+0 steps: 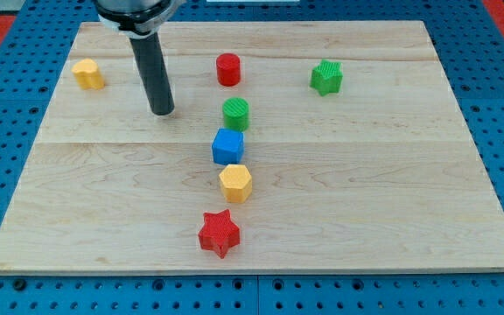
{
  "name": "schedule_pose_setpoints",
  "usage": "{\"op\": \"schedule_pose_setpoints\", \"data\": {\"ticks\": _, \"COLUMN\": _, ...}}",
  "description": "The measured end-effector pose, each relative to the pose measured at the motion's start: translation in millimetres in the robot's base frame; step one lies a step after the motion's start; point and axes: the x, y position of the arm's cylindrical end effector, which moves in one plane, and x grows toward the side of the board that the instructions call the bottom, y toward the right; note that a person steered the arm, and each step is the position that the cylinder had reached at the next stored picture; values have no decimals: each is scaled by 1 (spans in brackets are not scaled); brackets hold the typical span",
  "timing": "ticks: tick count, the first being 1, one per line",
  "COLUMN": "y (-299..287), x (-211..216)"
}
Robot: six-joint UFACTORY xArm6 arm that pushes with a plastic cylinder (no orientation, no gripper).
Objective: Slide the red star right a bit
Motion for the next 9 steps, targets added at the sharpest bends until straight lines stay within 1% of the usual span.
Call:
{"op": "schedule_pose_setpoints", "data": {"ticks": 1, "y": 8, "x": 31}}
{"op": "schedule_pose_setpoints", "data": {"ticks": 2, "y": 6, "x": 85}}
{"op": "schedule_pose_setpoints", "data": {"ticks": 3, "y": -7, "x": 118}}
{"op": "schedule_pose_setpoints", "data": {"ticks": 4, "y": -22, "x": 135}}
{"op": "schedule_pose_setpoints", "data": {"ticks": 6, "y": -33, "x": 150}}
{"op": "schedule_pose_setpoints", "data": {"ticks": 7, "y": -36, "x": 170}}
{"op": "schedule_pose_setpoints", "data": {"ticks": 8, "y": -39, "x": 203}}
{"op": "schedule_pose_setpoints", "data": {"ticks": 9, "y": -2, "x": 204}}
